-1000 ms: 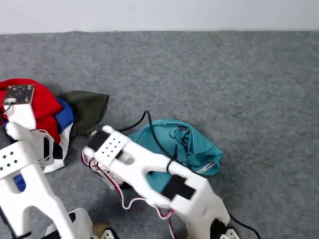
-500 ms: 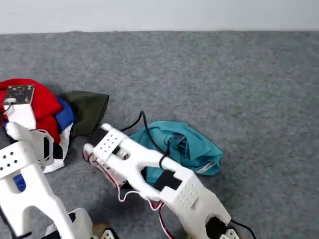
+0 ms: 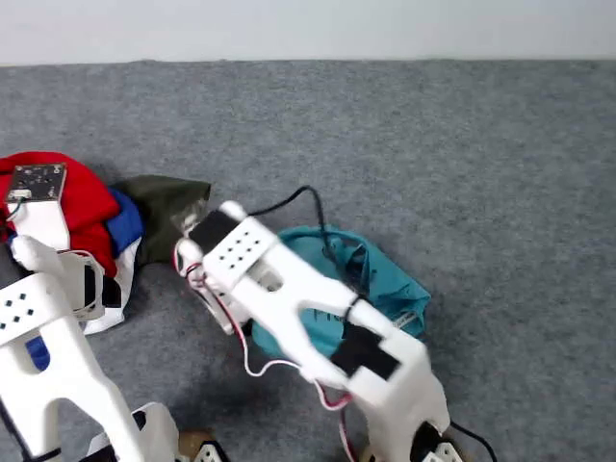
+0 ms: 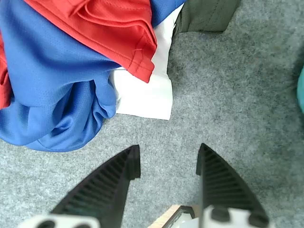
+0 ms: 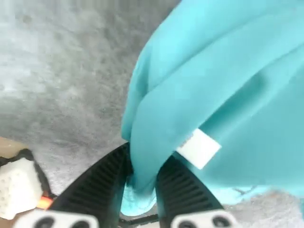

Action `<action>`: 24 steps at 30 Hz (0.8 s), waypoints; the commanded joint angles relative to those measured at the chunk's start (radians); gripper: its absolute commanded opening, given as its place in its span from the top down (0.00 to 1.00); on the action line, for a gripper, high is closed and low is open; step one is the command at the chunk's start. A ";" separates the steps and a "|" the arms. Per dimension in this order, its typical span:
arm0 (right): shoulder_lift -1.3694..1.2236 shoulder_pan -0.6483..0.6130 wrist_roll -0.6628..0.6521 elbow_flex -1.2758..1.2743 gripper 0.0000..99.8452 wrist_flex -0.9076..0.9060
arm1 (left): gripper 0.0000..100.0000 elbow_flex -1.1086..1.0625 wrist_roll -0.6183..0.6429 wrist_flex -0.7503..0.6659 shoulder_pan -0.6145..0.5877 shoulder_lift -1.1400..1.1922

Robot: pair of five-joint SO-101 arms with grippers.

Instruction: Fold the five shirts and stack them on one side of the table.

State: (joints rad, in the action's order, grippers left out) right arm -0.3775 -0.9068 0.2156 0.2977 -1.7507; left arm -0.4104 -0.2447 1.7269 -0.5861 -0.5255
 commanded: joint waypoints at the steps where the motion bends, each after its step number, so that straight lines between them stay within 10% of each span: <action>1: 0.131 0.047 -0.018 0.029 0.99 -0.044 | 0.79 0.013 0.005 0.011 0.000 -0.034; 24: -0.107 0.110 -0.080 0.037 0.89 -0.044 | 0.79 0.010 0.003 0.008 0.002 -0.032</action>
State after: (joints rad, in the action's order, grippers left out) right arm -0.5186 -0.8132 0.1235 0.2977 -1.7522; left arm -0.4104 -0.2447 1.7269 -0.5861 -0.5255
